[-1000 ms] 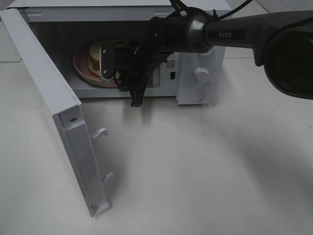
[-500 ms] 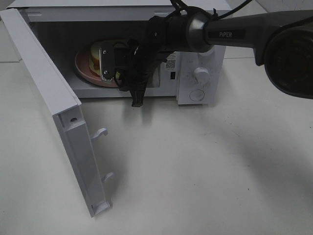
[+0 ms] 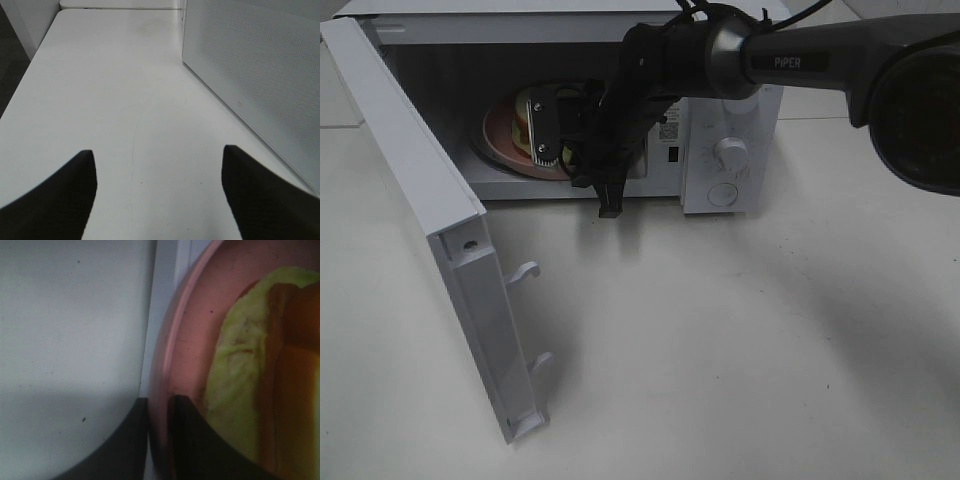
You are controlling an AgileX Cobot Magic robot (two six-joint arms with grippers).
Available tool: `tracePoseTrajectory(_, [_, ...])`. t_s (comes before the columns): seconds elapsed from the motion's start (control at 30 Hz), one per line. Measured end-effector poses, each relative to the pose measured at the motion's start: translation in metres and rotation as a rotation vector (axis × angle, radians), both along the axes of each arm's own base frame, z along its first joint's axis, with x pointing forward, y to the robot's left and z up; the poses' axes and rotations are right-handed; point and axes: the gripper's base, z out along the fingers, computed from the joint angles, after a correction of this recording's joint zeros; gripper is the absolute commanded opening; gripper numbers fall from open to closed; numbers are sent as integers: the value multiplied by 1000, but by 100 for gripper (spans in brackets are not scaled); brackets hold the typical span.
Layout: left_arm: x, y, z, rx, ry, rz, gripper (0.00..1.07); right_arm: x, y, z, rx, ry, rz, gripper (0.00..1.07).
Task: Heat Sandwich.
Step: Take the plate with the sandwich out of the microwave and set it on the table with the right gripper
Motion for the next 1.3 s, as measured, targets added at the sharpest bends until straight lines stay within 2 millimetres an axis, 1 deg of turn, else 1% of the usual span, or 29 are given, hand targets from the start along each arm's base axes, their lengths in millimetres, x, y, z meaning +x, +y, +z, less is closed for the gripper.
tracePoseTrajectory(0.17, [0, 0, 0, 0, 0, 0, 68, -4, -2, 6, -26, 15, 37, 0])
tracePoseTrajectory(0.27, [0, 0, 0, 0, 0, 0, 68, -9, -4, 14, -58, 43, 81, 0])
tracePoseTrajectory(0.6, [0, 0, 0, 1, 0, 1, 68, -14, -7, 24, -92, 69, 114, 0])
tracePoseTrajectory(0.7, [0, 0, 0, 2, 0, 2, 68, -17, -9, 33, -98, 78, 124, 0])
tracePoseTrajectory(0.77, [0, 0, 0, 2, 0, 2, 68, -18, -9, 34, -101, 80, 129, 0])
tracePoseTrajectory(0.83, [0, 0, 0, 2, 0, 2, 68, -21, -9, 44, -102, 75, 147, 0])
tracePoseTrajectory(0.9, [0, 0, 0, 2, 0, 2, 68, -22, -10, 45, -105, 80, 149, 0])
tracePoseTrajectory(0.93, [0, 0, 0, 2, 0, 2, 68, -25, -10, 49, -106, 87, 155, 0])
tracePoseTrajectory(1.03, [0, 0, 0, 2, 0, 2, 68, -28, -11, 50, -107, 91, 158, 0])
tracePoseTrajectory(1.13, [0, 0, 0, 2, 0, 2, 68, -37, -15, 49, -118, 78, 187, 0])
tracePoseTrajectory(1.17, [0, 0, 0, 2, 0, 2, 68, -44, -16, 50, -125, 77, 202, 0])
tracePoseTrajectory(1.2, [0, 0, 0, 2, 0, 2, 68, -44, -16, 50, -125, 77, 202, 0])
tracePoseTrajectory(1.3, [0, 0, 0, 2, 0, 2, 68, -54, -16, 58, -121, 64, 213, 0])
